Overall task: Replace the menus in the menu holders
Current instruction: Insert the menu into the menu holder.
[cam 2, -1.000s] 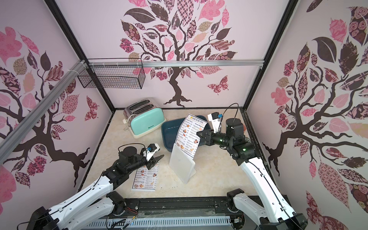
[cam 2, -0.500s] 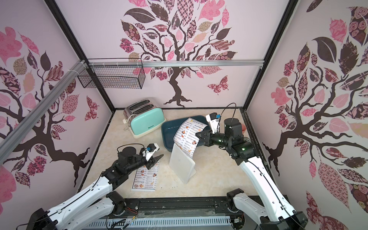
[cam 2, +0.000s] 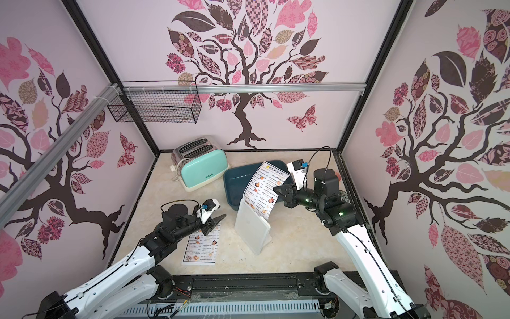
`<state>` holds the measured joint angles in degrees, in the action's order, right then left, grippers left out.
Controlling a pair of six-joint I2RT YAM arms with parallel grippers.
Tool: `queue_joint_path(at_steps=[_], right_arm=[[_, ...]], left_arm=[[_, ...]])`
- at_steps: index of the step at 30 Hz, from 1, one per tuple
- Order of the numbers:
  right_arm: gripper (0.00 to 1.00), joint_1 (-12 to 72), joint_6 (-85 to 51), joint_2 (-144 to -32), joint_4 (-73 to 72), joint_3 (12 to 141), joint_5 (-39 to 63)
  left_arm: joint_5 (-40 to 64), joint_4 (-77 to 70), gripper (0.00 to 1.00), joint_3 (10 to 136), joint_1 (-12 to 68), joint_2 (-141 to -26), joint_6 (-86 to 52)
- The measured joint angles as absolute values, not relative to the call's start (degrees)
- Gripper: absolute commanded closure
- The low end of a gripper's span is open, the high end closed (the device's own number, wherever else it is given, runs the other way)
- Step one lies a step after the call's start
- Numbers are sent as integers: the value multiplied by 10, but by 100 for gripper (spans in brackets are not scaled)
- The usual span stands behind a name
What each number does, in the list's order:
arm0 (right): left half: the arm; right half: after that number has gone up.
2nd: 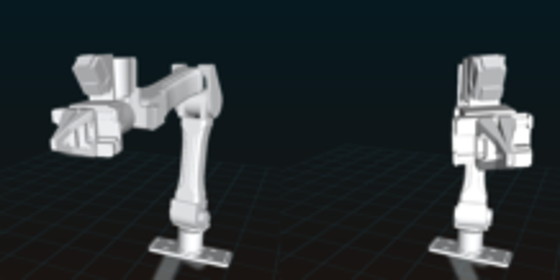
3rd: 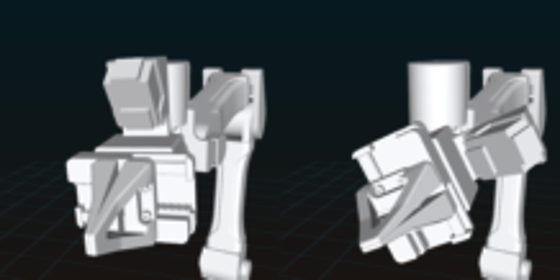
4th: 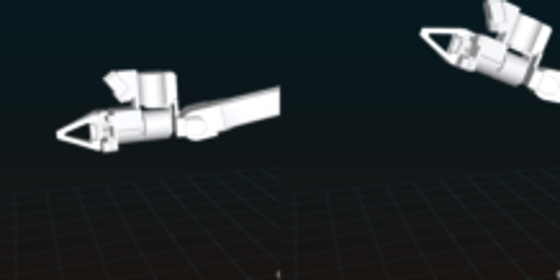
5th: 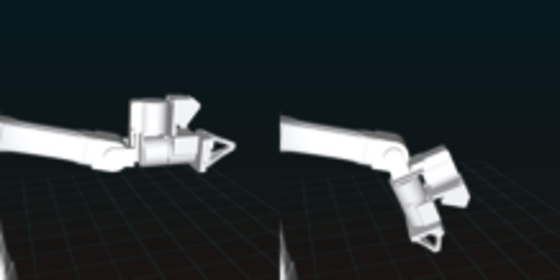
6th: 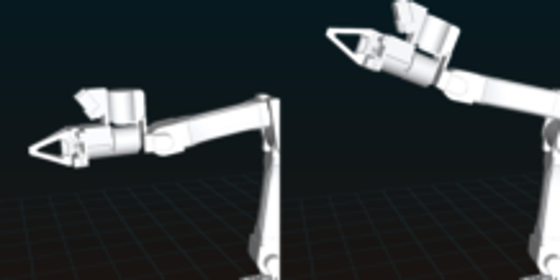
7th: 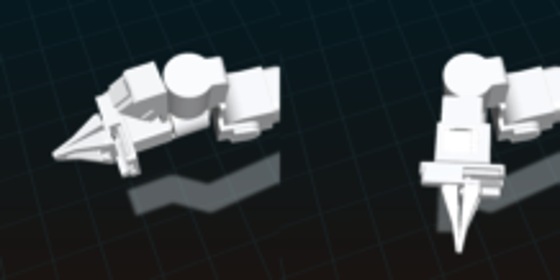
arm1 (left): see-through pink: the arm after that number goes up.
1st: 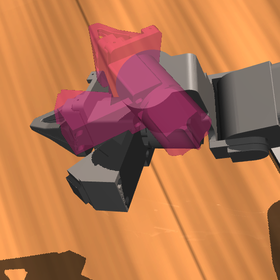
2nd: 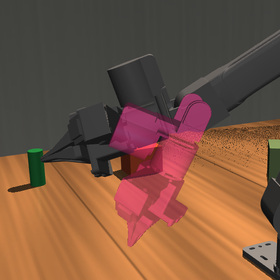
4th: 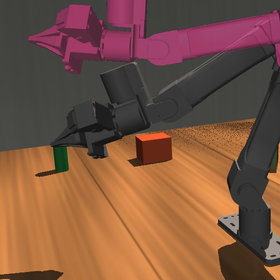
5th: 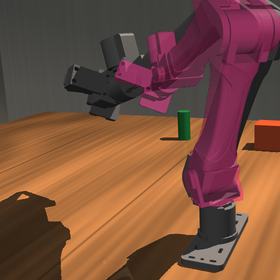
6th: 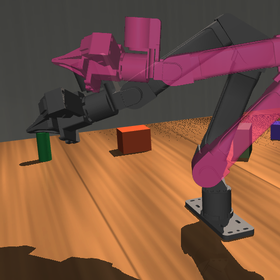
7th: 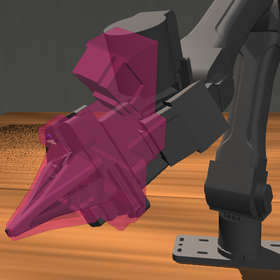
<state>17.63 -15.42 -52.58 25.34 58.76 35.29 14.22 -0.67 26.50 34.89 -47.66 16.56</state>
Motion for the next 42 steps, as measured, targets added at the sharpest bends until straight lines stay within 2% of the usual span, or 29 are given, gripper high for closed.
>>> queue_joint_path(at_steps=[4, 11, 28, 42], right_arm=[[100, 176, -166, -527, 253, 584, 354], [91, 179, -182, -545, 253, 590, 351], [95, 194, -190, -548, 248, 591, 345], [93, 205, -198, -473, 160, 482, 347]], left_arm=[[142, -4, 52, 265, 349, -475, 166], [142, -2, 52, 264, 349, -468, 166], [137, 10, 52, 260, 349, -458, 166], [135, 9, 52, 260, 349, -448, 165]])
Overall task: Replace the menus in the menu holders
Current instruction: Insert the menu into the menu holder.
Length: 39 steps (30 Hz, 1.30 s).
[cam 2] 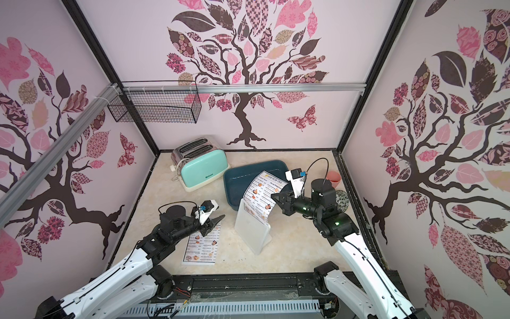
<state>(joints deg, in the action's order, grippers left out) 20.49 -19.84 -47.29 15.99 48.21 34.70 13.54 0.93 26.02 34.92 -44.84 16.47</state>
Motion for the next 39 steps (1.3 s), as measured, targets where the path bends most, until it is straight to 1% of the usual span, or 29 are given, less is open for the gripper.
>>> queue_joint_path(at_steps=[7, 21, 30, 32, 33, 35, 37, 39], right_arm=[[94, 208, -200, -436, 124, 442, 343], [95, 209, -200, -430, 74, 427, 330], [88, 209, -199, -395, 65, 361, 345], [82, 209, -202, -392, 64, 355, 351], [77, 209, -202, -393, 64, 355, 353], [61, 209, -209, -394, 64, 355, 356], [50, 209, -214, -401, 73, 361, 356], [46, 209, -223, -421, 96, 383, 355]], left_arm=[[128, 9, 52, 260, 349, -439, 163], [124, 9, 52, 253, 349, -439, 160], [120, 4, 52, 253, 349, -439, 156], [118, 3, 52, 253, 349, -439, 153], [116, 1, 52, 252, 349, -439, 152], [114, -2, 52, 252, 349, -439, 150], [113, -4, 52, 251, 349, -439, 148], [112, -4, 52, 251, 349, -439, 148]])
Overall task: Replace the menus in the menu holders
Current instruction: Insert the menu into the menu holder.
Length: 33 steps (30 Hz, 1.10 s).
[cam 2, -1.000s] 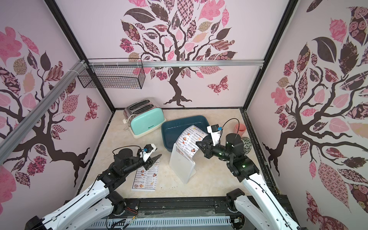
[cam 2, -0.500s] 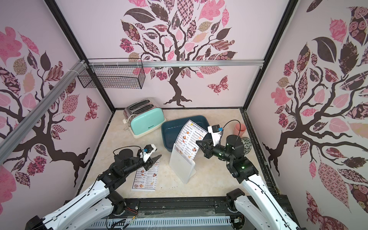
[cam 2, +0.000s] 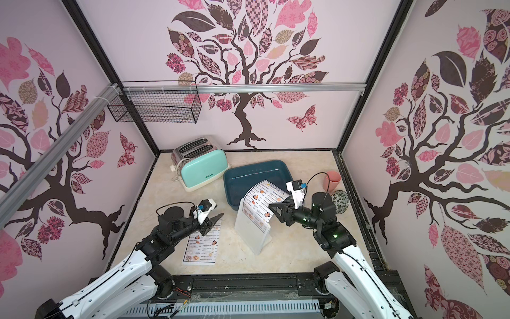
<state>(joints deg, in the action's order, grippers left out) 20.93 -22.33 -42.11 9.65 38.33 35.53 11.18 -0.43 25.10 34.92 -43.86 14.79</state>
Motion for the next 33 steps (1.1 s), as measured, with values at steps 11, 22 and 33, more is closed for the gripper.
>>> queue_joint_path(at_steps=[11, 22, 33], right_arm=[[58, 209, -274, -536, 194, 535, 347], [96, 209, -298, -467, 116, 414, 360], [49, 213, -300, -412, 41, 315, 381]], left_arm=[[112, -7, 52, 250, 349, -439, 148], [112, -7, 52, 246, 349, -429, 148], [112, -8, 52, 246, 349, -433, 148]])
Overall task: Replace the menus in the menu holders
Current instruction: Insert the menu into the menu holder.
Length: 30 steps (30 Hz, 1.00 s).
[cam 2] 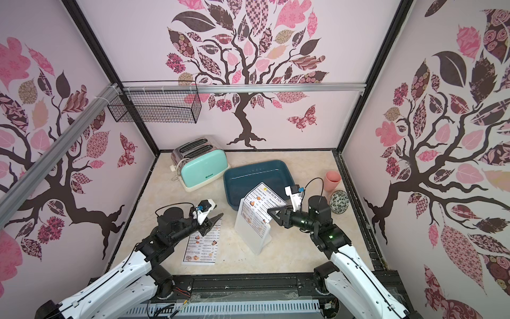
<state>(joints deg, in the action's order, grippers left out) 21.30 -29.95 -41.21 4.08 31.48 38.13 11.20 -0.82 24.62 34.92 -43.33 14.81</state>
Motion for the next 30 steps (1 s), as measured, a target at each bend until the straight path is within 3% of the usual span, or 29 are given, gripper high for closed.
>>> queue_joint_path(at_steps=[9, 16, 19, 26, 30], right_arm=[[52, 213, -322, -479, 81, 420, 355], [83, 213, -314, -503, 109, 453, 354], [87, 213, -302, -500, 110, 442, 367], [82, 229, -268, -484, 103, 392, 389], [60, 241, -241, -484, 110, 382, 395]], left_arm=[[112, -8, 52, 246, 349, -430, 149], [112, -8, 52, 246, 349, -421, 149], [112, -8, 52, 246, 349, -421, 148], [112, -8, 52, 246, 349, -422, 148], [112, -8, 52, 246, 349, -428, 147]])
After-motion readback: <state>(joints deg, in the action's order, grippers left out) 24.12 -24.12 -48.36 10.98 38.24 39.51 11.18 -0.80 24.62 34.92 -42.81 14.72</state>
